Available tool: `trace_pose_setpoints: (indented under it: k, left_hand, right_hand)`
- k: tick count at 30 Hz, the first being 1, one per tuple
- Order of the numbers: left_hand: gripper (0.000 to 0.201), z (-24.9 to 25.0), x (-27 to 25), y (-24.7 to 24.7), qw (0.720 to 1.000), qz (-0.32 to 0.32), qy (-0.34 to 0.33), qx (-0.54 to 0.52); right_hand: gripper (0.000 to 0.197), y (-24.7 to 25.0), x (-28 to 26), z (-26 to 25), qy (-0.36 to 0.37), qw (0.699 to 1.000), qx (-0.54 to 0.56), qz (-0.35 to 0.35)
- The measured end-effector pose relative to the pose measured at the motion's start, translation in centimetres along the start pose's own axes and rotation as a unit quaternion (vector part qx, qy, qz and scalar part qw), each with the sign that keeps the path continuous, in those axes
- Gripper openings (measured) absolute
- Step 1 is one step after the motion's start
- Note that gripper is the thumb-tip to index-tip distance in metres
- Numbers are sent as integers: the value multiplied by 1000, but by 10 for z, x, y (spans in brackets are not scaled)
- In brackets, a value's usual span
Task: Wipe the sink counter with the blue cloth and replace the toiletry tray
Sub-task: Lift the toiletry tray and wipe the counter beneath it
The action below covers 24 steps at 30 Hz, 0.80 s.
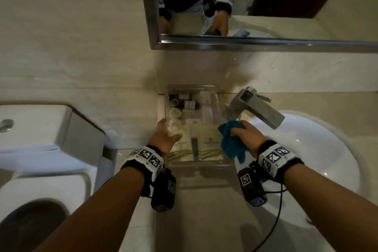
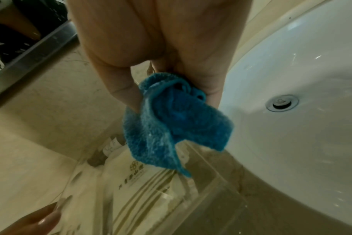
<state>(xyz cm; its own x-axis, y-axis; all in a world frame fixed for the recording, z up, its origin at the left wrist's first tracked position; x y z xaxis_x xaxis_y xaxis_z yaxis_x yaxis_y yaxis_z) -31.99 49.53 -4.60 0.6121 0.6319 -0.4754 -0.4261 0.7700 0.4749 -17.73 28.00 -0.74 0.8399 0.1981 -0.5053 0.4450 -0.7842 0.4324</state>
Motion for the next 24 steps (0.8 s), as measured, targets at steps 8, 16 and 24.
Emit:
trace_pose_setpoints:
  k: [8,16,24]
  left_hand:
    - [74,7,16,0,999,45,24,5]
    - [87,2,16,-5,996,56,57,-40]
    - [75,-2,17,-6,992,49,75,-88]
  right_hand:
    - [30,-11,11,-15,20,999,-24,9]
    - [26,-10,11,-17,26,999,-34,16]
    - [40,-10,12,-11,6,1000,-10,19]
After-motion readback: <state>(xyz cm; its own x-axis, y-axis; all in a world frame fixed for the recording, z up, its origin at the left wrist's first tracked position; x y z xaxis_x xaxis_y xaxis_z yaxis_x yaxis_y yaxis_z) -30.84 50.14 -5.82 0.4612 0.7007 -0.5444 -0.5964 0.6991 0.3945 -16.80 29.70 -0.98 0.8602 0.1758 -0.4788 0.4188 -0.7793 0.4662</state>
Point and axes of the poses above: each hand's wrist, its own x-axis towards the middle knuckle, its own y-axis out of the back of the hand, z = x × y, the point moved 9 cm from there along x, towards the middle knuckle, and after that the axes turned 12 degrees about z, right-handed, at the moved point
